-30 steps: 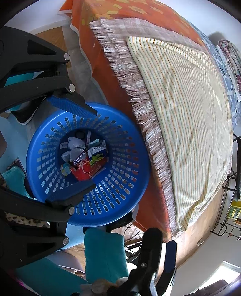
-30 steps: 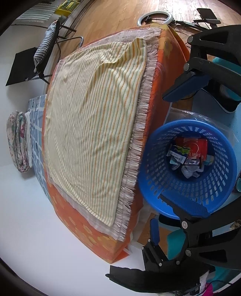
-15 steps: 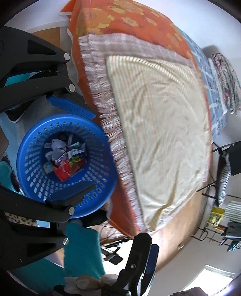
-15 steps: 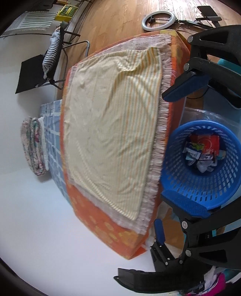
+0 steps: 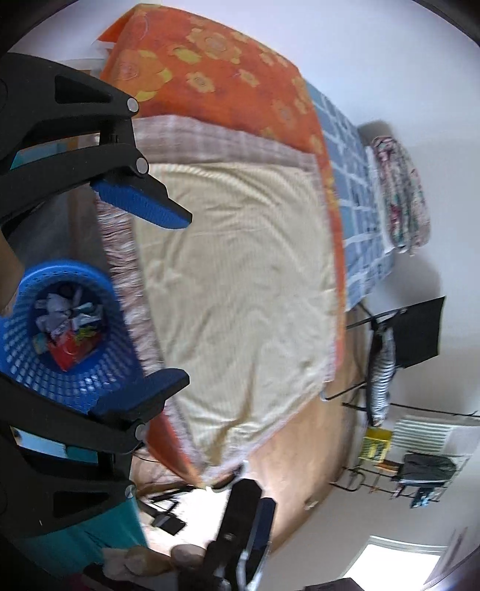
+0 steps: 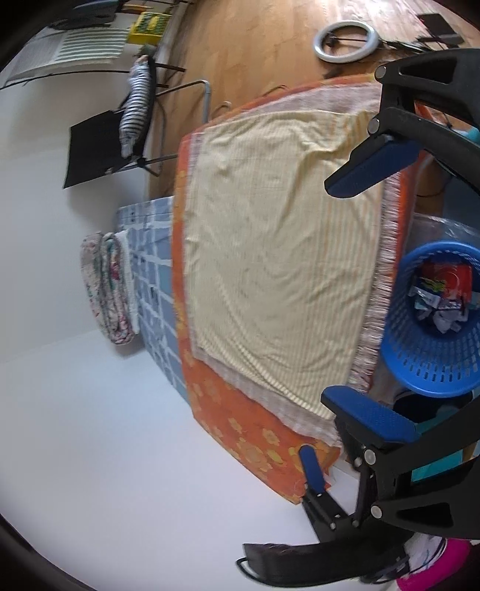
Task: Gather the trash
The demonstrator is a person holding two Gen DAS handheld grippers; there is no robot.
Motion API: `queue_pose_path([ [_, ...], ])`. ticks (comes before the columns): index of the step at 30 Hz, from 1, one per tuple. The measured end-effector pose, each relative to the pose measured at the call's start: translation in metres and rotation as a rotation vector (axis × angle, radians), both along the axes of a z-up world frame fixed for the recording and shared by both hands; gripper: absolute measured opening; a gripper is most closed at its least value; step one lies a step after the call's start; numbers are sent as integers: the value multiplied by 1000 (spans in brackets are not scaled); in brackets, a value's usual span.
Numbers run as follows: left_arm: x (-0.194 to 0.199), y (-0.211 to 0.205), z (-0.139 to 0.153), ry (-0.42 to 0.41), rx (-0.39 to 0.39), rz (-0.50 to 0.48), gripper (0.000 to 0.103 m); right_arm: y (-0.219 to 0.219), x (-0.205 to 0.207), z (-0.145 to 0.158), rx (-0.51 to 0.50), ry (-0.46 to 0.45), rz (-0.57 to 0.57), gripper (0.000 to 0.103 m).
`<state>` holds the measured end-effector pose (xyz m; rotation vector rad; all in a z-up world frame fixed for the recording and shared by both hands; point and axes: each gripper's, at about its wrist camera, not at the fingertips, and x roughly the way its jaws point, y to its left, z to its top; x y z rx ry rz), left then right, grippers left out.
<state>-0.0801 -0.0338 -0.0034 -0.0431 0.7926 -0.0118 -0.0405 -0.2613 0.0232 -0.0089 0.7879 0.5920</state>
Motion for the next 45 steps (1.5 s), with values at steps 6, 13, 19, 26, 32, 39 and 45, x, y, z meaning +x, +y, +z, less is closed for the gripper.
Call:
queue_pose_path([
  [6, 10, 13, 32, -84, 6, 51, 91, 2, 11, 20, -9, -66, 17, 103],
  [13, 22, 27, 57, -153, 12, 109, 102, 13, 27, 26, 8, -85, 39, 103],
  [19, 39, 35, 55, -164, 20, 131, 102, 23, 43, 11, 24, -32, 43, 103],
  [26, 54, 45, 36, -109, -15, 134, 102, 37, 55, -8, -25, 0, 51, 103],
  [32, 59, 55, 28, -90, -32, 167, 102, 35, 66, -12, -4, 27, 29, 103],
  [39, 64, 62, 26, -78, -70, 185, 102, 38, 74, -13, 8, 35, 16, 103],
  [45, 67, 62, 24, -80, -61, 196, 102, 41, 77, -14, 5, 35, 18, 103],
])
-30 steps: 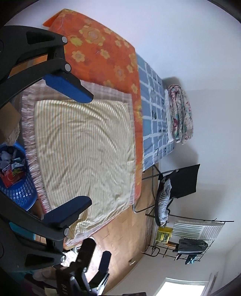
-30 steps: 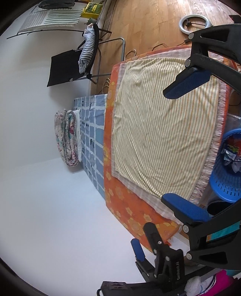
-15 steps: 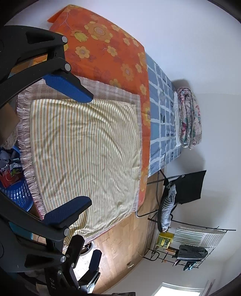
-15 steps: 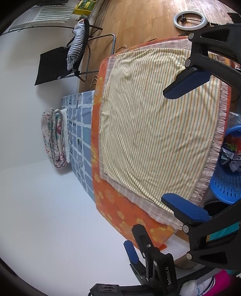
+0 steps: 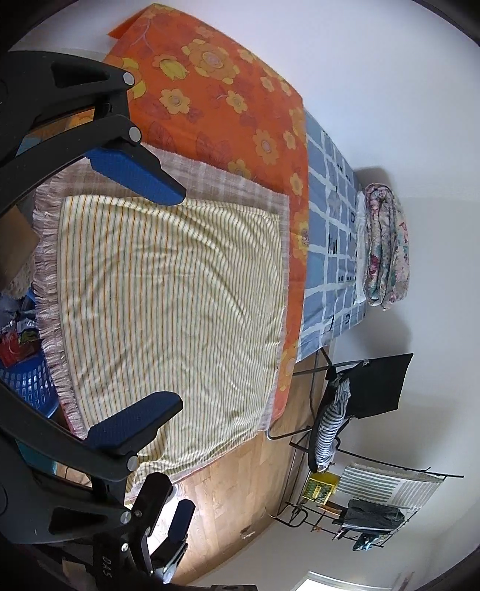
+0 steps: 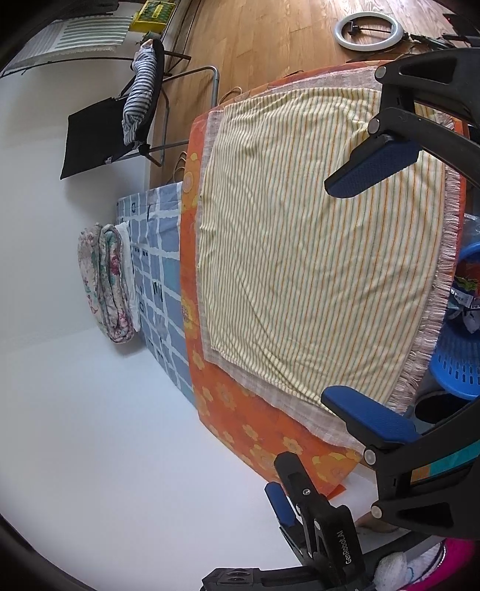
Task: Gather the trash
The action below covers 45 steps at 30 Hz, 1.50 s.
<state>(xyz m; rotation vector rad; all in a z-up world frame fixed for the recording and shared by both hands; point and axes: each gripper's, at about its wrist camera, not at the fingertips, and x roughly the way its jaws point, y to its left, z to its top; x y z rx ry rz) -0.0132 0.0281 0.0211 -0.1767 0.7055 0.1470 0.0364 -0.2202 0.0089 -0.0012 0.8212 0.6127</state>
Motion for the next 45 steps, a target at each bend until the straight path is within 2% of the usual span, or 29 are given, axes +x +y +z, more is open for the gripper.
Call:
queue_pose_path([
  [16, 4, 0, -4, 3, 0, 10, 102, 0, 4, -3, -2, 10, -4, 103],
  [45, -4, -1, -8, -2, 49, 40, 102, 4, 5, -15, -14, 54, -5, 103],
])
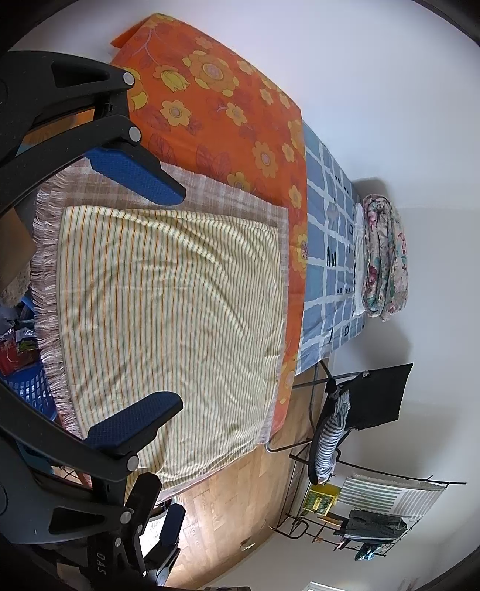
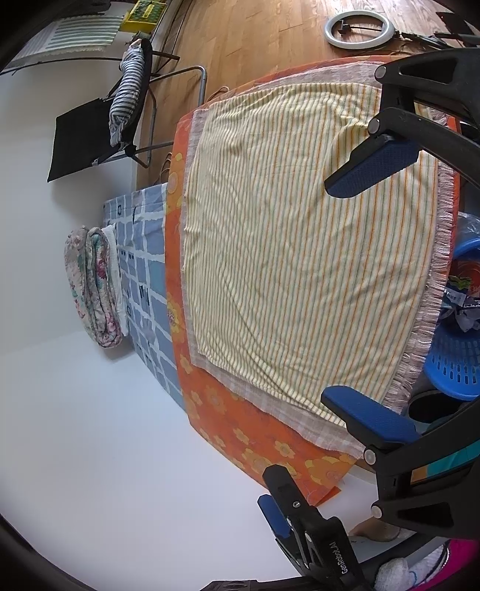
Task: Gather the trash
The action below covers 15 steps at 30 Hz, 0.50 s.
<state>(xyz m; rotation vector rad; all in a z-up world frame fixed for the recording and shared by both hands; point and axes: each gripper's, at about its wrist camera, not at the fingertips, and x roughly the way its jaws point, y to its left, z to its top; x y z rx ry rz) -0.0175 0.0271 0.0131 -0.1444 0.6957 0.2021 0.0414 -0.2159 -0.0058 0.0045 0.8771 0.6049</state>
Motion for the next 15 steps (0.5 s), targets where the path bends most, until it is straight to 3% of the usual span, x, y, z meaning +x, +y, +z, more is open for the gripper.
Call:
queue_pose_path([
  [15, 0, 0, 0, 5, 5, -4, 102, 0, -1, -1, 5, 11, 6, 103],
])
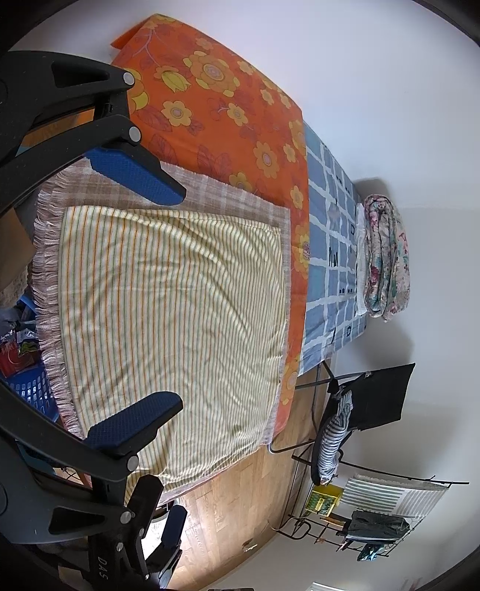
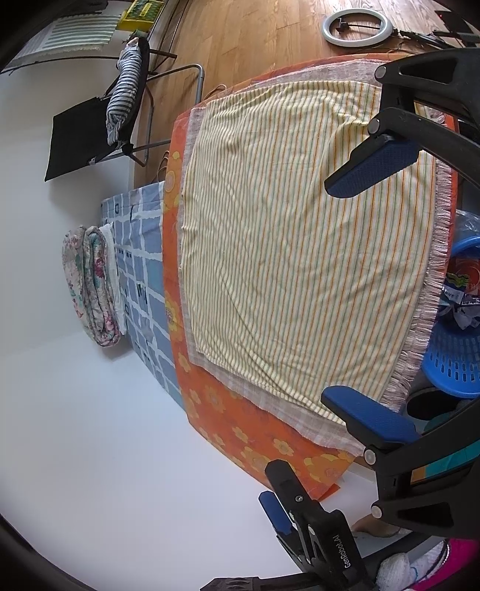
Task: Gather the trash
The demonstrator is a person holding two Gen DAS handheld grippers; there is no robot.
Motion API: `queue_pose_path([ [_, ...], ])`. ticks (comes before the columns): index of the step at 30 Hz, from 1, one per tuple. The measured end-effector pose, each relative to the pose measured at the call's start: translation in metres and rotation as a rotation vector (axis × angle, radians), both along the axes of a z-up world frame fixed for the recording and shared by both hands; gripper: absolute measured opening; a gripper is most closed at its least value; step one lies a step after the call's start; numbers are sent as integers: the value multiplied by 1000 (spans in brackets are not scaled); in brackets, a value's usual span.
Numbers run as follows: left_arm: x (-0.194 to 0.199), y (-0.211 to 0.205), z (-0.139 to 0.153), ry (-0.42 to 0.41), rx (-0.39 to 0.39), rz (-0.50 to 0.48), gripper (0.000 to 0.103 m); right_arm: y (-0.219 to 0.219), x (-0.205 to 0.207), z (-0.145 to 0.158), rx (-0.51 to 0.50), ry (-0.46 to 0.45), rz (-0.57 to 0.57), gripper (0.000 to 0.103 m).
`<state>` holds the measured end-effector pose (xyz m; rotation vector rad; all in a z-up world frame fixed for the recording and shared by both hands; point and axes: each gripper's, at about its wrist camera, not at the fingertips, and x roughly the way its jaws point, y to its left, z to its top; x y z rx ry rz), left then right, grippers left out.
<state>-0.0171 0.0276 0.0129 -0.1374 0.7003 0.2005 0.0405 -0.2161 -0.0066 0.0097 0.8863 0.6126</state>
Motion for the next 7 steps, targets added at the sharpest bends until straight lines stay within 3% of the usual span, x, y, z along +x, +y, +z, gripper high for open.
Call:
queue_pose_path([
  [7, 2, 1, 0, 3, 2, 8, 102, 0, 0, 0, 0, -2, 0, 103],
])
